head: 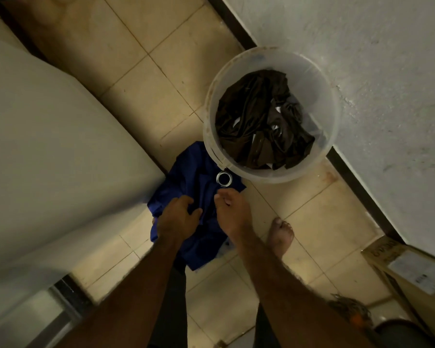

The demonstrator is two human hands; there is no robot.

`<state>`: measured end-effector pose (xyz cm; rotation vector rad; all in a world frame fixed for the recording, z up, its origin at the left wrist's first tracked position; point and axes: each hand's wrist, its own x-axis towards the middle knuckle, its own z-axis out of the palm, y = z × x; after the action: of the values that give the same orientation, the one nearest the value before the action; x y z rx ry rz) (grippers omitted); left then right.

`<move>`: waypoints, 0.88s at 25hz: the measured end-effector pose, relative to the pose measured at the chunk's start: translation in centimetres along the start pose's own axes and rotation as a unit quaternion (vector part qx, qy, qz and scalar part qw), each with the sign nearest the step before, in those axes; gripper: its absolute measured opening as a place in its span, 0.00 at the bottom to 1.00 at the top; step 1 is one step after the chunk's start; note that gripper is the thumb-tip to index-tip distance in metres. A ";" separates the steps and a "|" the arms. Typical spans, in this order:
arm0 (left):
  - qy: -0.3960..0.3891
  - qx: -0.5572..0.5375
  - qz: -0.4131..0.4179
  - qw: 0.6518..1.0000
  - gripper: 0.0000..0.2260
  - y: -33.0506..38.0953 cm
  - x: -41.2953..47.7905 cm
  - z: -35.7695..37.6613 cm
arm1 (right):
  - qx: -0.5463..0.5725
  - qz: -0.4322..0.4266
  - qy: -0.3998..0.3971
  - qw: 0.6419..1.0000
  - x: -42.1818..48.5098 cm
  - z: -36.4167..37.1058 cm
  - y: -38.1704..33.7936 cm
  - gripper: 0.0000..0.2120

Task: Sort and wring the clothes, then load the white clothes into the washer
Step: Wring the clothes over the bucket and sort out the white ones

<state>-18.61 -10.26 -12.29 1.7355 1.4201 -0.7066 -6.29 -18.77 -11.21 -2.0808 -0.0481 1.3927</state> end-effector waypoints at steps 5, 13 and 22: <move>0.025 -0.094 0.050 0.994 0.09 3.7 -0.2 -0.8 | -0.078 -0.065 0.123 0.987 2.6 -5.4 -3.6 0.09; 0.024 -0.177 0.148 0.973 0.08 9.9 1.7 0.1 | -0.250 -0.019 0.175 0.952 10.8 -7.5 -3.2 0.28; 0.019 -0.169 0.178 0.969 0.05 11.8 3.1 -1.2 | -0.324 0.034 0.193 0.926 13.7 -7.6 -4.1 0.13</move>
<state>-6.51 -8.57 -11.63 1.6727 1.1315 -0.2221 7.43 -14.21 -18.49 -2.8986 -0.3127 1.0571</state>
